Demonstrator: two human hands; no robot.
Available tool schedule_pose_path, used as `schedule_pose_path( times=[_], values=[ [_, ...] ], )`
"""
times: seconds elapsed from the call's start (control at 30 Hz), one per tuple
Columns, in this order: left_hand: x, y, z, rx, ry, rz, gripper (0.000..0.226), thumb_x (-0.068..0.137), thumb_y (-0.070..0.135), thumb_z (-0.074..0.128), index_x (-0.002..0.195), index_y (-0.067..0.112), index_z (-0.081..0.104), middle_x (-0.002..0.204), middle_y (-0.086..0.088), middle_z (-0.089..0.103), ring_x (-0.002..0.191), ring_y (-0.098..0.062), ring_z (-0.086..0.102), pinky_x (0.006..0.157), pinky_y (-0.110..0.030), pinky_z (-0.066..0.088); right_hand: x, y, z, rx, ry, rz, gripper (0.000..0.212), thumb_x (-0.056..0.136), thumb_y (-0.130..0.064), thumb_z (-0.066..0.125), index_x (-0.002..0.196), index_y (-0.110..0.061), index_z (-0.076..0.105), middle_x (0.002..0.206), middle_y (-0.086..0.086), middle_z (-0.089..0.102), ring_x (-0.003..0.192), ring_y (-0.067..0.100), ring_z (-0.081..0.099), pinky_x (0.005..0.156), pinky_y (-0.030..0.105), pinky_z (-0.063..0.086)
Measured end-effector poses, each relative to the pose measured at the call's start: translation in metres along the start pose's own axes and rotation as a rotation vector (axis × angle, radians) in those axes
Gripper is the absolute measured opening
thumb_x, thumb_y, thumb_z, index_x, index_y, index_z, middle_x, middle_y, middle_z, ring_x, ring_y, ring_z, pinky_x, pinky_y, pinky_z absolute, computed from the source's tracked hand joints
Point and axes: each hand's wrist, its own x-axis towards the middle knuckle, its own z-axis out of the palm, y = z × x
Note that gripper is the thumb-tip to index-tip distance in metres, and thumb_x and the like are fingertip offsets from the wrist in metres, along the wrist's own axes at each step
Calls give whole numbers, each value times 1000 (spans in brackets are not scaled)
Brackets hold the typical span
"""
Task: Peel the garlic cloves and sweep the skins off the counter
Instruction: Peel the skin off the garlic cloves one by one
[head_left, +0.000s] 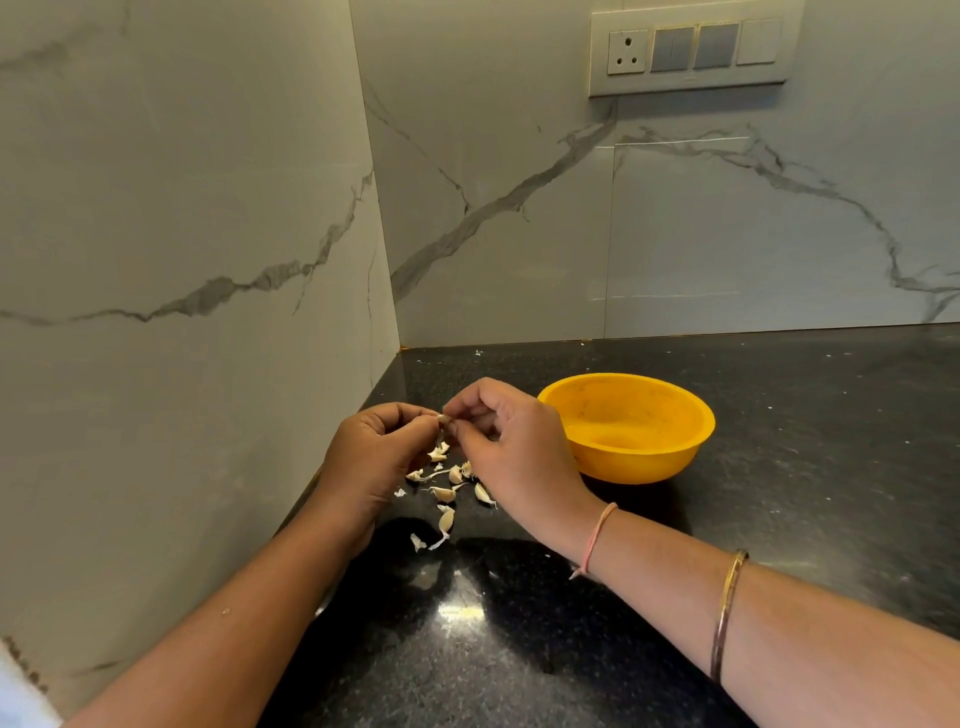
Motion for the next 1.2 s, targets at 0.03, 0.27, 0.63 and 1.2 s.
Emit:
schedule_pose_path(
  times=[0.03, 0.27, 0.63, 1.2],
  values=[
    [0, 0, 0, 0, -1, -1, 11, 84, 7, 62, 76, 9, 68, 65, -2, 64, 64, -13, 56, 65, -25, 49, 0, 0, 0, 27, -2, 8, 13, 85, 0, 62, 93, -10, 66, 84, 3, 69, 77, 12, 67, 69, 29, 58],
    [2, -1, -1, 43, 14, -9, 15, 85, 5, 60, 73, 11, 67, 68, -5, 64, 66, -15, 56, 63, -23, 49, 3, 1, 2, 56, 15, -12, 23, 87, 2, 58, 106, -9, 67, 90, -6, 61, 85, 13, 66, 75, 34, 58],
    [2, 1, -5, 95, 81, 77, 12, 84, 15, 67, 73, 19, 66, 72, -2, 66, 69, -15, 59, 73, -34, 51, 3, 3, 0, 76, 19, 33, 13, 86, -4, 63, 89, -17, 63, 86, 2, 69, 78, 12, 68, 68, 38, 58],
    [-3, 6, -2, 30, -28, 89, 12, 86, 6, 62, 80, 12, 70, 83, -12, 71, 75, -15, 65, 64, -19, 53, 3, 3, -3, -173, 15, -153, 9, 83, -4, 66, 89, -8, 61, 84, 8, 65, 78, 20, 64, 63, 39, 56]
  ],
)
